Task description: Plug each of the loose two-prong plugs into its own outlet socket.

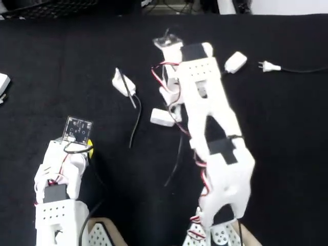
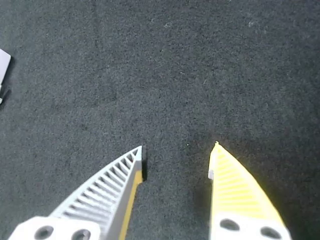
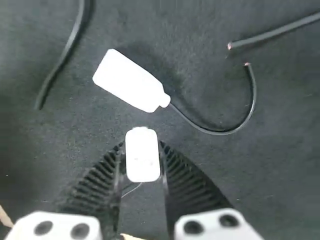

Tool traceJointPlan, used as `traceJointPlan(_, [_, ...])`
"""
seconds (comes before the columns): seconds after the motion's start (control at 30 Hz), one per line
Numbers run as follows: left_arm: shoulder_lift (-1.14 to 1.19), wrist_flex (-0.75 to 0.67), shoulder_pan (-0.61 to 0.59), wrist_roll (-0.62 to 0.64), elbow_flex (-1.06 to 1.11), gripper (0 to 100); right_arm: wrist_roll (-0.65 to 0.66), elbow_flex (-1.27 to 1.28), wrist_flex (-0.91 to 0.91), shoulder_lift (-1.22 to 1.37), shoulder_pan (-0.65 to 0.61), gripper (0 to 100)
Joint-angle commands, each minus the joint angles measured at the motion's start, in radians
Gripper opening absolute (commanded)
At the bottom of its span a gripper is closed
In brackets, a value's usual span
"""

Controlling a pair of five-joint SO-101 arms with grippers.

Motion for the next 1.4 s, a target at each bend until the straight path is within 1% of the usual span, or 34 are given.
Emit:
traceJointPlan(0.0, [0.003, -0.012, 0.012, -0.008, 0.018, 22, 0.014, -0.015, 0.008, -0.133, -0.043, 1.3])
traceJointPlan(0.13, [0.003, -0.018, 0.016, -0.005, 0.018, 22, 0.005, -0.012, 0.005, -0.245, -0.117, 1.2])
traceJointPlan(0.27, [0.003, -0.021, 0.053, -0.005, 0.018, 22, 0.005, -0.013, 0.003, -0.364, -0.198, 1.2])
traceJointPlan(0.37, [0.002, -0.069, 0.068, -0.002, 0.018, 22, 0.003, -0.01, 0.003, -0.449, -0.245, 1.2])
traceJointPlan(0.47, [0.003, -0.114, 0.107, 0.008, 0.018, 22, -0.048, -0.008, 0.003, -0.503, -0.259, 1.3])
traceJointPlan(0.57, [0.003, -0.169, 0.145, 0.071, 0.018, 22, -0.068, 0.033, 0.003, -0.527, -0.269, 1.3])
traceJointPlan(0.7, [0.011, -0.279, 0.153, 0.137, 0.018, 22, -0.068, 0.096, 0.003, -0.549, -0.345, 1.3])
traceJointPlan(0.77, [0.011, -0.33, 0.163, 0.19, 0.018, 22, -0.068, 0.113, 0.003, -0.573, -0.39, 1.3])
traceJointPlan(0.87, [0.011, -0.382, 0.257, 0.264, 0.018, 22, -0.068, 0.128, 0.002, -0.624, -0.428, 1.3])
traceJointPlan(1.0, [0.005, -0.391, 0.43, 0.278, 0.018, 22, -0.068, 0.162, 0.002, -0.699, -0.433, 1.3])
traceJointPlan(1.07, [0.003, -0.39, 0.492, 0.278, 0.018, 22, -0.068, 0.168, 0.0, -0.737, -0.43, 1.3])
traceJointPlan(1.2, [0.002, -0.396, 0.579, 0.275, 0.018, 22, -0.066, 0.209, -0.041, -0.814, -0.43, 1.3])
traceJointPlan(1.37, [0.002, -0.391, 0.647, 0.273, 0.018, 22, -0.066, 0.364, -0.152, -0.863, -0.43, 1.3])
